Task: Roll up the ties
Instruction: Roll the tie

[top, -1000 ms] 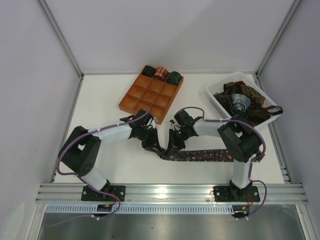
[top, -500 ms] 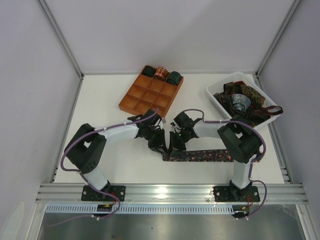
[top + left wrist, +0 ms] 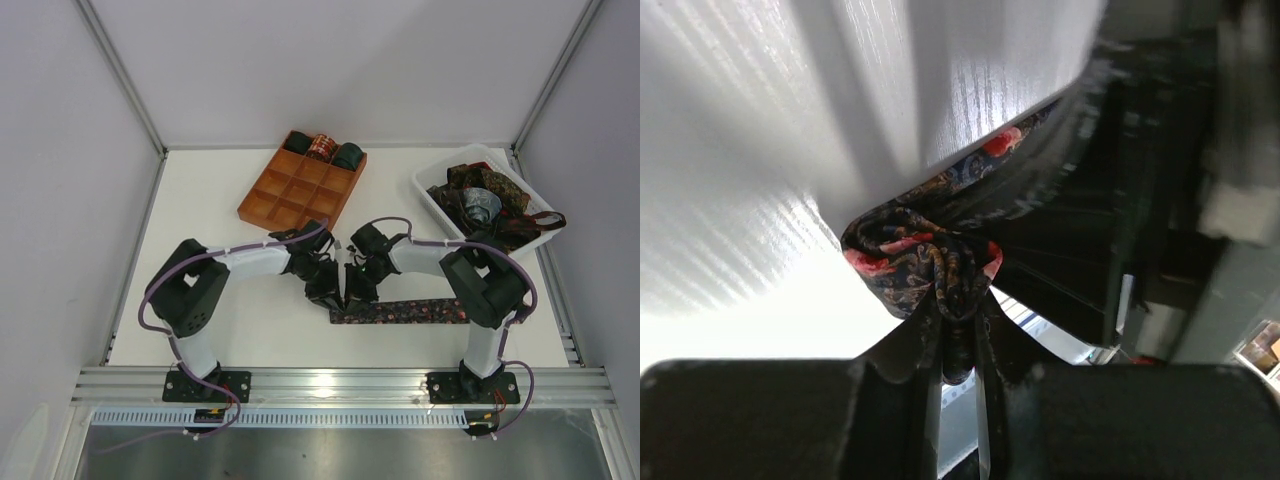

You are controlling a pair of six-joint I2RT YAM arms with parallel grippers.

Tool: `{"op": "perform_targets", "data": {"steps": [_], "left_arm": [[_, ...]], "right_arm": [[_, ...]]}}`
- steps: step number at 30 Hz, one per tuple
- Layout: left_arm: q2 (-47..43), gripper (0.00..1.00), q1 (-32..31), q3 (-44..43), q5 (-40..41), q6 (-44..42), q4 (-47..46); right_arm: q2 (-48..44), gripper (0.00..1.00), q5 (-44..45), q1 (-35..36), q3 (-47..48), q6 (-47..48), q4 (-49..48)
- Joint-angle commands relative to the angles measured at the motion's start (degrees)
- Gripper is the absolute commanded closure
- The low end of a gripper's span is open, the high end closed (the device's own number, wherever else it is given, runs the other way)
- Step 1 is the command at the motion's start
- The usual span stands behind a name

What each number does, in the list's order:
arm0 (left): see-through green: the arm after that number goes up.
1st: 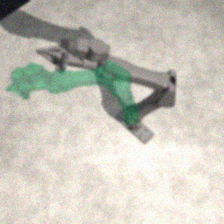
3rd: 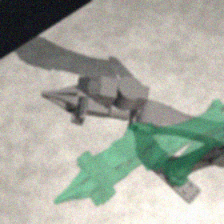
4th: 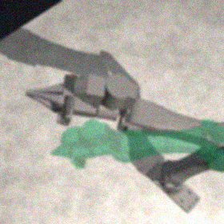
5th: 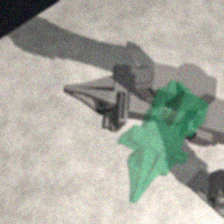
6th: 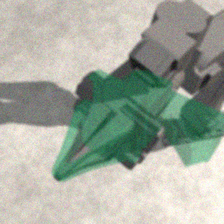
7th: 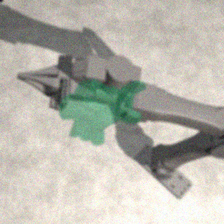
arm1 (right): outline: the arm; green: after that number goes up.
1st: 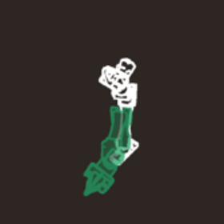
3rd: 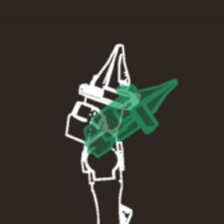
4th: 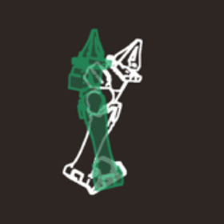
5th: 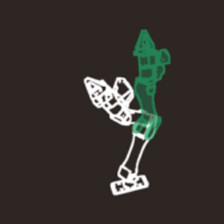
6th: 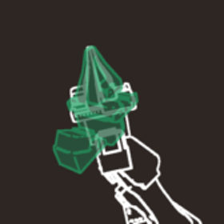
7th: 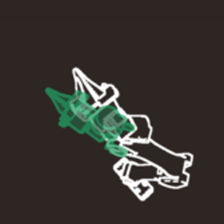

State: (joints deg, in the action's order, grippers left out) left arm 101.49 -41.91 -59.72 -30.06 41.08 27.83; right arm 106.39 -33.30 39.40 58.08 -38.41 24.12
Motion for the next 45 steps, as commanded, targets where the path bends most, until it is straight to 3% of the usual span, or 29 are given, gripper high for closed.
{"op": "perform_targets", "data": {"steps": [1,13,24,26,35,45], "left_arm": [[2.3,1.0,-1.8,-0.7,1.9,1.2,-0.7],[4.3,0.96,-2.8,-4.0,3.1,0.8,1.2],[6.5,0.67,-4.1,-5.3,2.4,1.7,-0.7],[6.4,0.57,-4.3,-5.5,2.4,1.6,-0.9],[5.6,0.47,-4.5,-4.2,0.4,1.3,-5.0],[5.0,0.4,-5.3,-3.6,-1.8,0.6,-8.1]], "right_arm": [[-3.6,1.0,3.1,-0.5,3.6,2.2,2.9],[-9.4,1.0,2.7,-4.5,-2.3,4.1,3.3],[-7.3,1.0,-1.2,-7.0,-5.1,0.1,-2.7],[-7.9,1.0,-0.7,-7.3,-5.3,0.4,-2.3],[-10.6,1.0,-1.2,-12.8,-5.9,4.5,1.8],[-10.5,1.0,-10.0,-15.2,-4.0,10.3,5.1]]}}
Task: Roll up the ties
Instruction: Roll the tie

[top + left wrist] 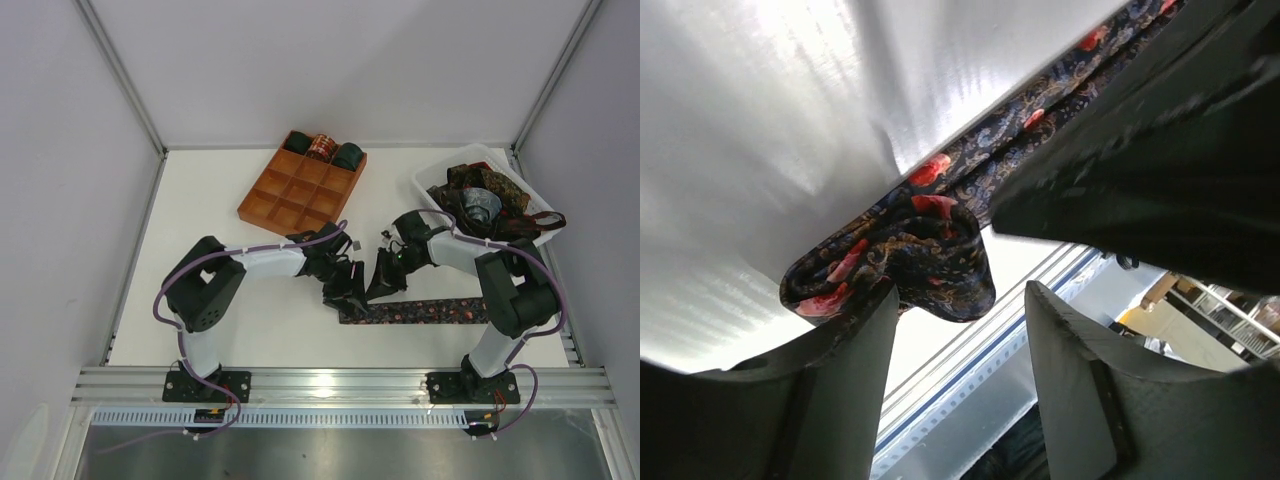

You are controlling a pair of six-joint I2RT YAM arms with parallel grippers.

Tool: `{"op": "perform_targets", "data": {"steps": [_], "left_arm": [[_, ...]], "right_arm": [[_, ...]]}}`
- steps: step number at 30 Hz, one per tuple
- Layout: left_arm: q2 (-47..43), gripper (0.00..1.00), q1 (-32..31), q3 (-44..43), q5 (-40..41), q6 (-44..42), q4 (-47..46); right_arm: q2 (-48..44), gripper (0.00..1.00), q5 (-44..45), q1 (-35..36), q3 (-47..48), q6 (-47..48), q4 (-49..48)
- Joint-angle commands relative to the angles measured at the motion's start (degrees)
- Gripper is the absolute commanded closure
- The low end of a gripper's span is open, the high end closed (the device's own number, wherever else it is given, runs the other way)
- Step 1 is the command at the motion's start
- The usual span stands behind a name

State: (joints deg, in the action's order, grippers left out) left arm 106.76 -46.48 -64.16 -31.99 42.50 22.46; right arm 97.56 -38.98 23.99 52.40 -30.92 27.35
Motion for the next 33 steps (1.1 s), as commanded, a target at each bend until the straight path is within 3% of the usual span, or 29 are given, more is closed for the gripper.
{"op": "perform_targets", "data": {"steps": [1,11,13,23,29,33], "left_arm": [[-0.3,0.39,-0.7,0.8,-0.2,-0.9,-3.0],[0.0,0.38,-0.9,1.8,-1.5,-1.2,-4.7],[0.0,0.42,-0.9,1.8,-1.7,-1.2,-5.1],[-0.8,0.4,-0.8,1.8,-2.3,-2.4,-5.1],[-6.6,0.33,-0.8,0.7,1.7,-9.7,-0.9],[-11.9,0.2,-0.8,-1.6,7.8,-23.3,4.4]], "right_arm": [[-1.5,1.0,-5.2,0.2,1.6,2.9,1.6],[0.4,1.0,-11.3,1.1,0.5,2.4,-0.5],[1.4,1.0,-10.9,1.4,0.2,2.4,-0.6],[2.6,1.0,-6.2,0.7,-3.8,3.4,-2.5],[2.4,1.0,-5.0,0.6,-3.7,4.3,-1.9],[3.1,1.0,-5.4,0.6,-3.5,4.5,-2.6]]}}
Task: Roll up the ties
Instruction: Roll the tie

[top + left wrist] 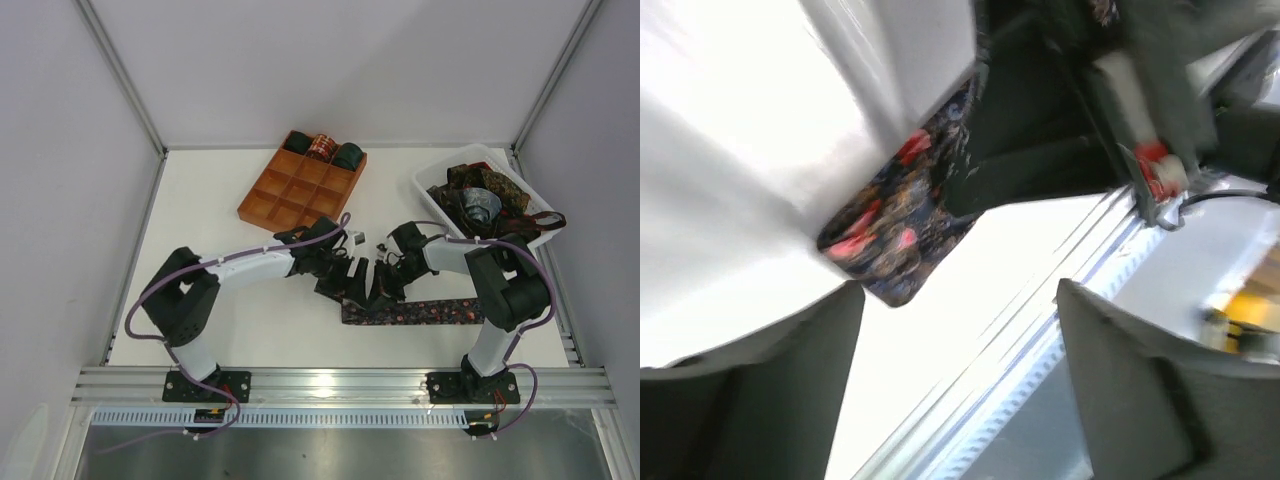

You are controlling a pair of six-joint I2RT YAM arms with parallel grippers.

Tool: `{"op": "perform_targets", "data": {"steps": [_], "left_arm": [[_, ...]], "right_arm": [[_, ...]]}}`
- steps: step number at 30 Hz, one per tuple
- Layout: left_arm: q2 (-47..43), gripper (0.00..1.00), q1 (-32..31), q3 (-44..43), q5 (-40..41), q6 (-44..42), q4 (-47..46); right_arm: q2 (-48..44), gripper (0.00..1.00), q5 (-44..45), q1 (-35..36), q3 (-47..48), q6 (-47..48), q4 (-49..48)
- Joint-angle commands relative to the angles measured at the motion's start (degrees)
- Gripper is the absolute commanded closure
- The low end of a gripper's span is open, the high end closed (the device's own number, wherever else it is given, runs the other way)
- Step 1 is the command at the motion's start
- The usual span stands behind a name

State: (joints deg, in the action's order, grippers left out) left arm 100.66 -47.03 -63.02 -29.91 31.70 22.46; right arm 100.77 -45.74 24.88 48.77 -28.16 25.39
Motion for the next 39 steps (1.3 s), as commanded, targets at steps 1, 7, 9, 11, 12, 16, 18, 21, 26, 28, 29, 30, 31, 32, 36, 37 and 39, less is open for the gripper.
{"op": "perform_targets", "data": {"steps": [1,7,9,11,12,16,18,21,26,28,29,30,31,32,36,37,39], "left_arm": [[-6.4,0.14,-0.3,-4.5,8.3,-15.2,5.6],[-8.7,0.0,-0.9,-5.7,15.4,-39.1,8.4],[-9.1,0.0,-1.5,-4.7,15.6,-45.0,6.3],[-8.7,0.0,-1.8,-3.5,15.5,-48.4,4.6],[-7.9,0.0,-2.0,-3.1,14.9,-49.4,4.1],[-6.9,0.0,-3.4,-1.1,13.0,-52.7,1.2],[-6.4,0.0,-4.4,-0.5,10.7,-53.5,0.1],[-4.9,0.0,-5.5,-0.9,7.9,-53.0,-0.5],[-0.7,0.0,-9.0,-1.0,7.9,-51.1,-3.6],[0.8,0.0,-10.1,-0.9,9.6,-51.1,-4.1],[1.5,0.0,-10.5,-0.6,10.4,-51.0,-5.2],[1.7,0.0,-11.2,0.0,11.1,-51.0,-5.8],[1.8,0.0,-11.3,0.4,11.4,-51.0,-6.3],[2.6,0.0,-11.4,0.7,13.1,-50.9,-7.2],[3.0,0.0,-12.7,2.9,17.0,-51.5,-9.4],[3.0,0.0,-13.1,3.2,17.9,-51.6,-9.9],[3.3,0.0,-13.9,3.9,21.4,-51.8,-11.2]], "right_arm": [[0.0,1.0,1.4,-0.3,0.2,1.9,-0.6],[-0.1,1.0,1.4,-0.2,0.3,2.2,-0.6],[-0.4,1.0,1.6,-0.3,0.2,2.3,-0.6],[-0.8,1.0,1.9,-0.3,0.3,2.3,-0.4],[-0.9,1.0,2.0,-0.2,0.3,2.2,-0.4],[-2.0,1.0,2.4,-0.2,-0.2,1.5,-0.7],[-2.3,1.0,2.5,-0.3,-0.4,1.1,-0.9],[-2.7,1.0,2.7,-0.3,-0.4,0.6,-0.9],[-3.0,1.0,2.8,-0.3,-0.7,0.2,-1.2],[-3.0,1.0,2.8,-0.3,-0.7,0.0,-1.2],[-3.0,1.0,2.8,-0.3,-0.9,0.1,-1.4],[-3.0,1.0,2.9,-0.2,-0.9,0.0,-1.3],[-3.0,1.0,2.8,-0.3,-0.9,-0.1,-1.5],[-3.0,1.0,2.8,-0.2,-1.0,-0.2,-1.6],[-3.1,1.0,2.8,-0.2,-1.0,-0.5,-1.9],[-3.0,1.0,2.8,-0.2,-1.0,-0.5,-2.0],[-3.0,1.0,2.8,-0.2,-1.0,-0.6,-1.9]]}}
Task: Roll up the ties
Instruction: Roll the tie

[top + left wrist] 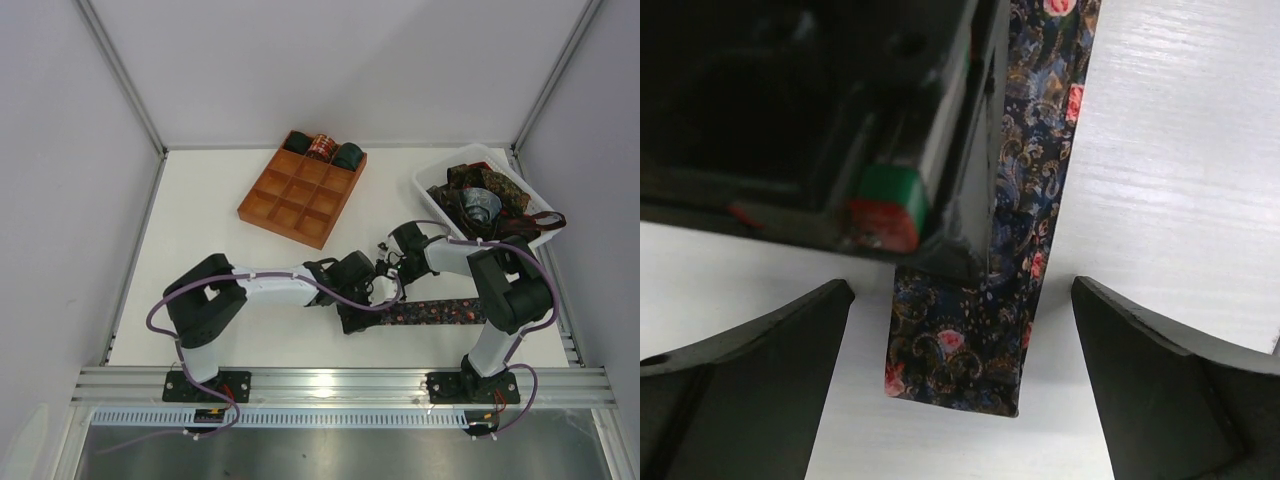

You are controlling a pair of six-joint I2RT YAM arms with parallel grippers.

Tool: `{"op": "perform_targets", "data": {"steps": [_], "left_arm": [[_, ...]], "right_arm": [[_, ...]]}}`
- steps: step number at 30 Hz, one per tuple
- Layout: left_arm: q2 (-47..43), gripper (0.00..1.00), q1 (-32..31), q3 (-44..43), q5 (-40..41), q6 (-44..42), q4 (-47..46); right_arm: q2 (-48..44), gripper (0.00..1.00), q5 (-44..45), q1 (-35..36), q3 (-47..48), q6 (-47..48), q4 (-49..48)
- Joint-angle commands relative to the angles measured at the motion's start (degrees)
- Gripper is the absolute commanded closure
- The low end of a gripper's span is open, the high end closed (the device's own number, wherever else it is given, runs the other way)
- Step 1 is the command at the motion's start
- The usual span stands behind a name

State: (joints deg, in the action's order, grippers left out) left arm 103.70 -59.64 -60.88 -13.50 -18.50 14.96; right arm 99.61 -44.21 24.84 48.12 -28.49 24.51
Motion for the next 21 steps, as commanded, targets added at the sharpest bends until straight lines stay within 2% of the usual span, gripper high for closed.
{"op": "perform_targets", "data": {"steps": [1,10,21], "left_arm": [[0.4,0.01,-1.5,2.2,5.8,-1.6,-4.4],[0.7,0.12,-2.3,3.5,6.1,-0.6,-5.2],[-0.3,0.33,-2.3,5.2,7.4,-0.6,-4.6]], "right_arm": [[-2.0,1.0,1.2,-0.1,-0.3,-0.2,-0.9],[-1.8,1.0,1.1,-0.1,-0.1,-0.2,-0.6],[-2.3,1.0,0.2,0.0,0.5,-1.0,-0.5]]}}
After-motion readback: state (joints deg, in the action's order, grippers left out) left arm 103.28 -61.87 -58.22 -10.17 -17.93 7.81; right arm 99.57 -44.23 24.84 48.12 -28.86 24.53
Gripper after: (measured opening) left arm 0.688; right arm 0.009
